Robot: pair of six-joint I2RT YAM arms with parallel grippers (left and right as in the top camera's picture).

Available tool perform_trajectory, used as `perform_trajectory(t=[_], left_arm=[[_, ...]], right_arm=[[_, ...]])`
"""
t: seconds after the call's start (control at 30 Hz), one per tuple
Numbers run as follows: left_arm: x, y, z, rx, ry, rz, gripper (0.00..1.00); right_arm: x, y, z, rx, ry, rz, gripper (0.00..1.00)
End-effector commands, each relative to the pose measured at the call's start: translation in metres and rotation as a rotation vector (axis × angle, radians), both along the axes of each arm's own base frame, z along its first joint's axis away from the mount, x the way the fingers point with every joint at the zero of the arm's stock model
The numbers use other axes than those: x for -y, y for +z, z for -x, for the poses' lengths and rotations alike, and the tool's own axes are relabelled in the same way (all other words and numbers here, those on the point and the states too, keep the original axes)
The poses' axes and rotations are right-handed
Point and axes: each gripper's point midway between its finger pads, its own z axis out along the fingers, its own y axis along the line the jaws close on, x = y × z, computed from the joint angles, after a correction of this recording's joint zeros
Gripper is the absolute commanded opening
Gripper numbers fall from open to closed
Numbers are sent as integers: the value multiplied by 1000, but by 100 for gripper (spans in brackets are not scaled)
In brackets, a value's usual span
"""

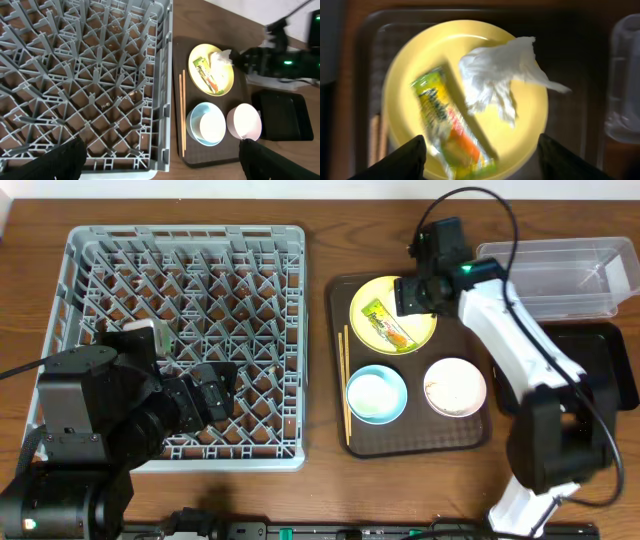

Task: Sort waste into correct bins and load items into the dishwasher
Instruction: 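Grasp the white tissue on the yellow plate with the right gripper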

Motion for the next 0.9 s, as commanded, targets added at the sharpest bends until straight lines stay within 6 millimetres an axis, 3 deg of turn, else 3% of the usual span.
perform_trajectory(t=[0.0, 0.13, 0.23, 0.33, 0.43, 0.5, 0.63, 0.87], left_arm=[[-2, 2, 0, 3, 14, -5, 98], [-2, 2, 0, 3, 14, -5, 98], [-2, 2, 0, 3, 14, -5, 98], [-2, 2, 0, 3, 14, -5, 98], [-2, 2, 0, 3, 14, -5, 98], [-2, 2, 0, 3, 14, -5, 98], [-2, 2, 0, 3, 14, -5, 98], [-2, 2, 0, 3, 14, -5, 98]], right_arm=[[3, -28, -9, -30, -35, 20, 68], [1, -68, -14, -77, -35, 33, 66], [-3, -93, -12, -118, -25, 27, 58], [-4, -102, -12, -128, -24, 30, 36], [-3, -98, -17, -109, -31, 28, 14], [-3, -92, -21, -96, -34, 24, 2], [0, -62, -26, -65, -43, 14, 1], [29, 50, -34, 128, -103, -38, 1]])
